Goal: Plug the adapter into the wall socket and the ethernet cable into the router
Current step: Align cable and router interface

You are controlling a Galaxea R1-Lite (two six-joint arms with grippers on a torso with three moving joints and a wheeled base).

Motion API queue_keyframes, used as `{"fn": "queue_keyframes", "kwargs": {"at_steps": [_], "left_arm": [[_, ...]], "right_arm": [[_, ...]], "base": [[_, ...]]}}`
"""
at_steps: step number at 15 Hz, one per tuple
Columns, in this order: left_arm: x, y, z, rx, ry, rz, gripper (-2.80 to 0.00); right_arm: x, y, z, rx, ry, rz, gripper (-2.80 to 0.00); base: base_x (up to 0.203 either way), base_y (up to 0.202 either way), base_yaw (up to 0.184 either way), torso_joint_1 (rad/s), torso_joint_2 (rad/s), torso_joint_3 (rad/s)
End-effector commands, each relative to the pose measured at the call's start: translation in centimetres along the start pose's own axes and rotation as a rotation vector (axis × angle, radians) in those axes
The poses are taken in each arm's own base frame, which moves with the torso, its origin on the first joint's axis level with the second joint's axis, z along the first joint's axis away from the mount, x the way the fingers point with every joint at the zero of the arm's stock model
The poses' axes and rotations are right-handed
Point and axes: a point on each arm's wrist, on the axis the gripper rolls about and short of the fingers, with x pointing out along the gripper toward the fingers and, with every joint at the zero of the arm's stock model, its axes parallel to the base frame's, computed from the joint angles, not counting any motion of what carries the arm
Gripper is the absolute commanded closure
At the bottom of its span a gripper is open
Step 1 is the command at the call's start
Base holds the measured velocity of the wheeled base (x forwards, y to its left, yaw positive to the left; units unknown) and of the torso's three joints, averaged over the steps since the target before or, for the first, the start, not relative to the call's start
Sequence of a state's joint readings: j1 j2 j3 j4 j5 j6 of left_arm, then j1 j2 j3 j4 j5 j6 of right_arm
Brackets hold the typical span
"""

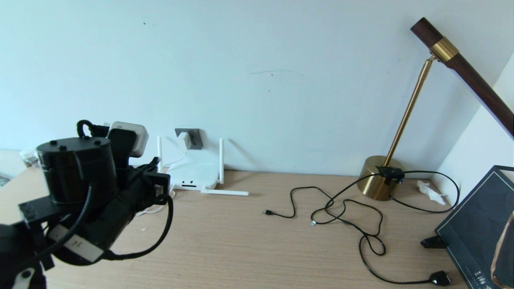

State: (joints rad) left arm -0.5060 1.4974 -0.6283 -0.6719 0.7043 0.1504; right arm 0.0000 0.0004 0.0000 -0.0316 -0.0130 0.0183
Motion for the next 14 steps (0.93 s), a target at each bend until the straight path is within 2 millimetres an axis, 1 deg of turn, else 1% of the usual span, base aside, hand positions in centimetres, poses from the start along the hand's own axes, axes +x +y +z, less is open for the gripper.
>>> {"fn": "queue_keyframes", "kwargs": {"at_steps": [1, 5, 7, 9, 10, 11, 13, 14], "left_arm": [[0.4, -0.4, 0.1, 0.0, -0.001, -0.027, 0.0], [2.3, -2.3, -0.3, -0.001, 0.022, -0.112, 0.0], [2.8, -2.6, 0.7, -0.033, -0.011, -0.196, 0.0], [3.2, -1.9, 1.8, -0.055, -0.044, -0.223, 0.0], [3.9, -1.4, 1.8, -0.064, -0.04, -0.199, 0.0], [4.8, -0.7, 1.6, -0.076, -0.031, -0.166, 0.0], [6.0, 1.2, 0.5, -0.176, 0.007, -0.101, 0.0], [6.5, 2.5, 0.1, -0.204, 0.017, -0.07, 0.0]], "right_arm": [[0.1, 0.0, -0.3, 0.0, 0.01, -0.001, -2.8], [0.1, 0.0, -0.3, 0.0, 0.01, -0.001, -2.8], [0.1, 0.0, -0.3, 0.0, 0.01, -0.001, -2.8], [0.1, 0.0, -0.3, 0.0, 0.01, -0.001, -2.8], [0.1, 0.0, -0.3, 0.0, 0.01, -0.001, -2.8], [0.1, 0.0, -0.3, 0.0, 0.01, -0.001, -2.8], [0.1, 0.0, -0.3, 0.0, 0.01, -0.001, -2.8], [0.1, 0.0, -0.3, 0.0, 0.01, -0.001, -2.8]], "base": [[0.0, 0.0, 0.0, 0.0, 0.0, 0.0], [0.0, 0.0, 0.0, 0.0, 0.0, 0.0], [0.0, 0.0, 0.0, 0.0, 0.0, 0.0], [0.0, 0.0, 0.0, 0.0, 0.0, 0.0], [0.0, 0.0, 0.0, 0.0, 0.0, 0.0], [0.0, 0.0, 0.0, 0.0, 0.0, 0.0], [0.0, 0.0, 0.0, 0.0, 0.0, 0.0], [0.0, 0.0, 0.0, 0.0, 0.0, 0.0]]}}
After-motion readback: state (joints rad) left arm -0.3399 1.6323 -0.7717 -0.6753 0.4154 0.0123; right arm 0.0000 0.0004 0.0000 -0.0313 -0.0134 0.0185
